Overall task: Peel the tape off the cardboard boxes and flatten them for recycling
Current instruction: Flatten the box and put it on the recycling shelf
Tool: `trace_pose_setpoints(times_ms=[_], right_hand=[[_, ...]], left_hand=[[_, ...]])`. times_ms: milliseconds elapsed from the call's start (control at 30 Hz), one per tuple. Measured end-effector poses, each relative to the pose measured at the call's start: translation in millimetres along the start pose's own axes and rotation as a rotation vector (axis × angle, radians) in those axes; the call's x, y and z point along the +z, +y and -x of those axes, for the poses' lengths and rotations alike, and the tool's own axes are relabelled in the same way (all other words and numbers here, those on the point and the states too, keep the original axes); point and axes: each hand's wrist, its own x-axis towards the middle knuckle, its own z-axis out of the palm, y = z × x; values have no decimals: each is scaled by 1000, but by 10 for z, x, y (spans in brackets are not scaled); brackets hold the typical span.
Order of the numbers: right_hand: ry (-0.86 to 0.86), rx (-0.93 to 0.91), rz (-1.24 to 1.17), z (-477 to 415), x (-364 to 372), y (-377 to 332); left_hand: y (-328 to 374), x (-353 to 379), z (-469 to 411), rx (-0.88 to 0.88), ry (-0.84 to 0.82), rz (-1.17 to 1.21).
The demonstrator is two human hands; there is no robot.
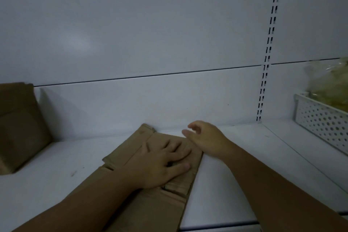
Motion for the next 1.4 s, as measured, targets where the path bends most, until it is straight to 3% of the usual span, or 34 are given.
trace_pose_setpoints(times_ms=[67, 167, 367, 500, 633, 700, 833, 900, 1167, 1300, 1400], right_hand=[[-69, 34, 153, -39, 51, 27], [-66, 40, 288, -116, 21, -81], [-428, 224, 585, -279, -110, -574], [-438, 319, 196, -91, -333, -659], [-180, 294, 29, 303, -914, -668], [-19, 277, 13, 560, -1304, -676], [219, 250, 2, 1153, -2057, -745], [300, 251, 1, 1482, -2433, -765], [671, 354, -62, 3384, -3998, -243], [860, 449, -120, 4378, -4518, 279], [920, 545, -109, 4839, -4660, 740]], left_hand=[[30, -39, 38, 34, 100, 136], [102, -122, 115, 181, 387, 309], [98, -163, 192, 295, 487, 257], [-21, -167, 162, 275, 531, 349], [-250, -355, -83, 187, 694, 143], [-207, -491, -202, 29, 603, 188], [300, -600, -322, -51, 279, 942], [681, -582, -388, -13, 217, 1144], [2952, -420, -674, 238, 77, 1413], [4242, 58, -637, 255, -298, 1681], [4975, 591, -657, 156, -554, 1675]])
